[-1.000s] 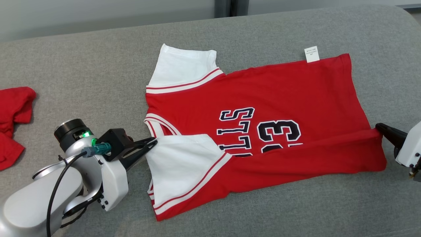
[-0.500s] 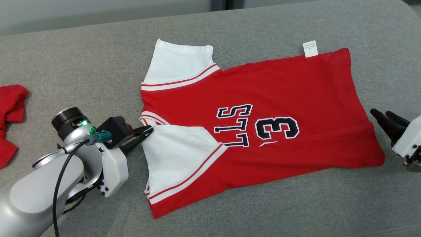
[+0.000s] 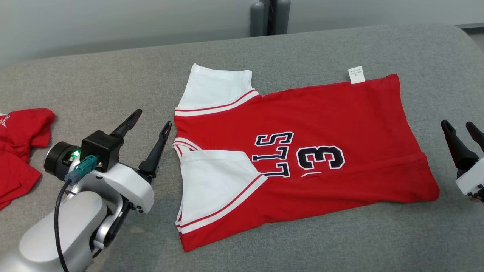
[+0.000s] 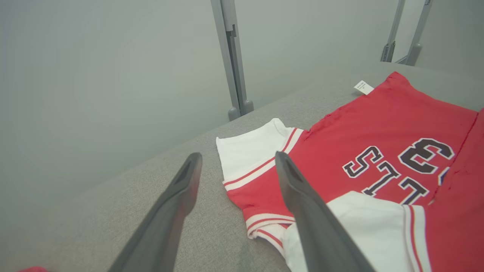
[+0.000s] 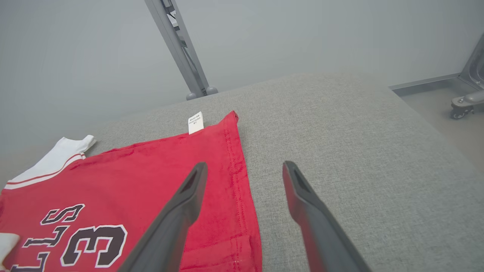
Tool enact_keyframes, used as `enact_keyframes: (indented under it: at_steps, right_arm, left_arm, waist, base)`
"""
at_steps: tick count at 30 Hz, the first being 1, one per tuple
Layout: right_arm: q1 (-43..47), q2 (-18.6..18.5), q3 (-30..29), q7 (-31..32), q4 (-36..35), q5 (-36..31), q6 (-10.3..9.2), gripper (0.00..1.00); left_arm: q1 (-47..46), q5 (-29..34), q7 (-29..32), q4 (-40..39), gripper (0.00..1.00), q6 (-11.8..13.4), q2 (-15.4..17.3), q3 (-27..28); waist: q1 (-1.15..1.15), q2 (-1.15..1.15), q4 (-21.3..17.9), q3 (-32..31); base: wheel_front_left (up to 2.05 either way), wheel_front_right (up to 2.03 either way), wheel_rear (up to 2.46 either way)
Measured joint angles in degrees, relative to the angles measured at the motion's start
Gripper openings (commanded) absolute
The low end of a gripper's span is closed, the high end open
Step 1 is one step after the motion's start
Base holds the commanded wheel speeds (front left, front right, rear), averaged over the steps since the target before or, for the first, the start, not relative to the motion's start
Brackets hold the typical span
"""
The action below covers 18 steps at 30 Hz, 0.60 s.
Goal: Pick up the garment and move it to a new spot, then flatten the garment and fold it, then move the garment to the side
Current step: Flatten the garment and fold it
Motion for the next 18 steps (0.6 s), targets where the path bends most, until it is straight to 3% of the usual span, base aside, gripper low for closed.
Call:
enact_keyframes:
  at_steps: [3, 7, 12, 18]
  right_arm:
    - [1.71, 1.29, -4.83, -0.63, -0.89, -5.31, 0.00, 1.00]
    - [6.32, 5.02, -17.86, -0.77, -4.60, -17.75, 0.00, 1.00]
    - [16.12, 13.85, -33.94, -0.77, -11.73, -30.55, 0.00, 1.00]
    - [25.25, 22.26, -44.08, -0.77, -20.03, -42.90, 0.00, 1.00]
  left_arm:
    - [5.26, 0.71, -0.14, -5.41, 1.00, 3.31, -2.19, 7.44]
    - [13.76, 4.76, -0.20, -10.31, 1.00, 4.82, -5.42, 16.80]
    - [21.94, 10.39, -0.21, -12.05, 1.00, 3.97, -10.89, 25.29]
    - [29.93, 15.82, -0.21, -9.05, 1.00, 0.47, -17.42, 29.56]
  waist:
    - [0.00, 0.00, 0.14, -0.91]
    - [0.00, 0.00, 0.04, -1.62]
    - [0.00, 0.00, 0.16, -2.97]
    - [0.00, 0.00, 0.56, -4.80]
  base:
    - [0.00, 0.00, 0.00]
    - [0.00, 0.00, 0.00]
    - [0.00, 0.00, 0.00]
    - [0.00, 0.00, 0.00]
